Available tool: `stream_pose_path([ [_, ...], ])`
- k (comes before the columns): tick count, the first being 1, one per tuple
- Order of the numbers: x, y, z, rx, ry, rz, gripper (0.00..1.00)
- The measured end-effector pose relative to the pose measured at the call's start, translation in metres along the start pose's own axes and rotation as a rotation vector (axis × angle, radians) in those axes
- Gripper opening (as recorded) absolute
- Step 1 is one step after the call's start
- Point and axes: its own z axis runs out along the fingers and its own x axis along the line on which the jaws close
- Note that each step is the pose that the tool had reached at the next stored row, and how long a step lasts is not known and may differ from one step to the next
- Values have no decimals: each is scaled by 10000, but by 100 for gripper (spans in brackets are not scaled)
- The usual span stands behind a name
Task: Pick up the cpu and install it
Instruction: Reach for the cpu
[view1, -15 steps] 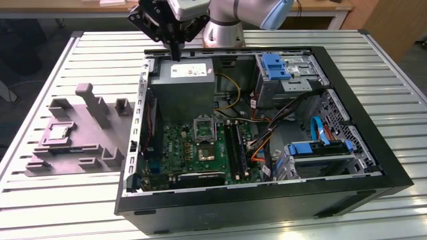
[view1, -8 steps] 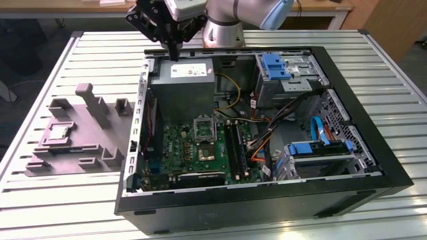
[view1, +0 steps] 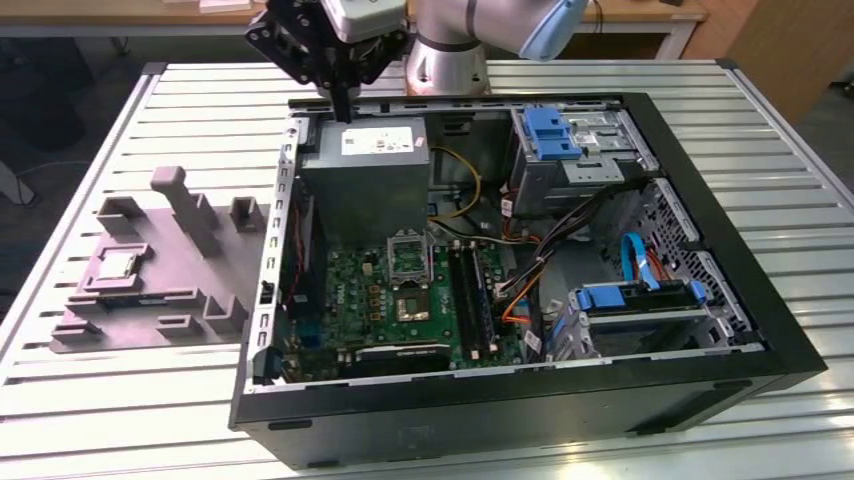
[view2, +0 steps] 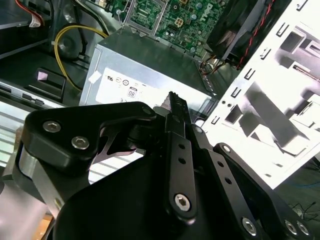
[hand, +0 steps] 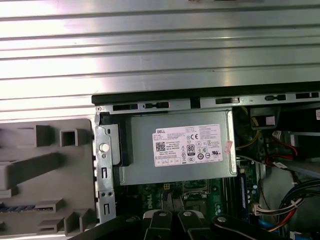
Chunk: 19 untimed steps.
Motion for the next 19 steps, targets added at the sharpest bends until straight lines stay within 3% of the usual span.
stream_pose_path([
  [9,34,-3,0,0,0,0,11],
  [10,124,-10,0,-1,-1,1,11],
  [12,135,-10,0,0,0,1,11],
  [13,252,-19,-3,0,0,1,11],
  [19,271,-21,-3,0,0,0,11],
])
